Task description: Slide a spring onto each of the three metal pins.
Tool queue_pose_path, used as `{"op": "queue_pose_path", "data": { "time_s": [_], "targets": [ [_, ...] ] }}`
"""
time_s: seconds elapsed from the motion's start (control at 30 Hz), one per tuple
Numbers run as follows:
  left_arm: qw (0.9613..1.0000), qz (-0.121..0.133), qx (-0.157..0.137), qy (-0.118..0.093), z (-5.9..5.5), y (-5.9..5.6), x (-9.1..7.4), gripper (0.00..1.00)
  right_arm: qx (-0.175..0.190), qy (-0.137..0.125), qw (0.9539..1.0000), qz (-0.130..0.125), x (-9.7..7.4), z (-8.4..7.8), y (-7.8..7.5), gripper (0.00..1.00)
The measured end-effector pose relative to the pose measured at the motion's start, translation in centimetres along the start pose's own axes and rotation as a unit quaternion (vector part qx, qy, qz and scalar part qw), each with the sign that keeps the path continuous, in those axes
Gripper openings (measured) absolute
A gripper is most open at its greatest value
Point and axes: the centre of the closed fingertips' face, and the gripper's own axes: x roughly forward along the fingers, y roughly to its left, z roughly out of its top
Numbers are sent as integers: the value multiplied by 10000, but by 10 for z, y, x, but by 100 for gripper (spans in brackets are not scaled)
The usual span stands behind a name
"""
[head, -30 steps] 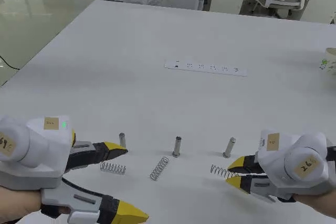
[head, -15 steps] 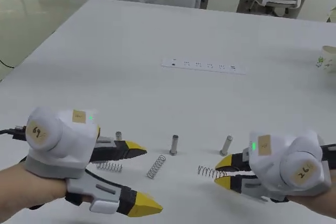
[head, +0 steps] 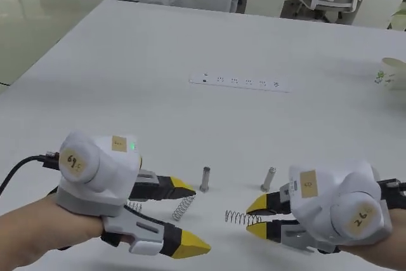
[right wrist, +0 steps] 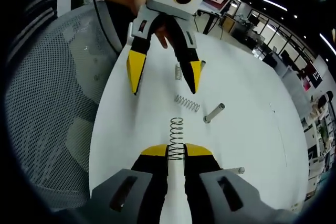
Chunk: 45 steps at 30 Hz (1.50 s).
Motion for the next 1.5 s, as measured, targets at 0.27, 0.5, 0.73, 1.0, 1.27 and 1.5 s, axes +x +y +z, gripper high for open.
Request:
{"op": "queue_pose_path", "data": {
  "time_s": [0.27,0.5,0.73,1.0,1.27,1.5],
  "targets": [
    [9999,-102,-10,-78,4,0,15,35,-74,-115,9999,87,0,11,2,8],
    [9997,-120,-53,-213,10,3,20,28,-110,-195,9997,128,-2,18,2,8],
    [9993,-212,-39,-312,14,-1,27,21,-133,-188,9996,135,-3,19,1,8],
    [9990,-296,60,-325,14,-8,30,12,-187,-191,9995,172,-5,20,2,8],
    [9989,-268,168,-352,14,-10,32,5,-211,-172,9993,251,-5,19,6,8],
    [9986,-318,183,-377,11,-11,33,3,-97,-204,9993,288,-5,18,6,8]
  ]
}}
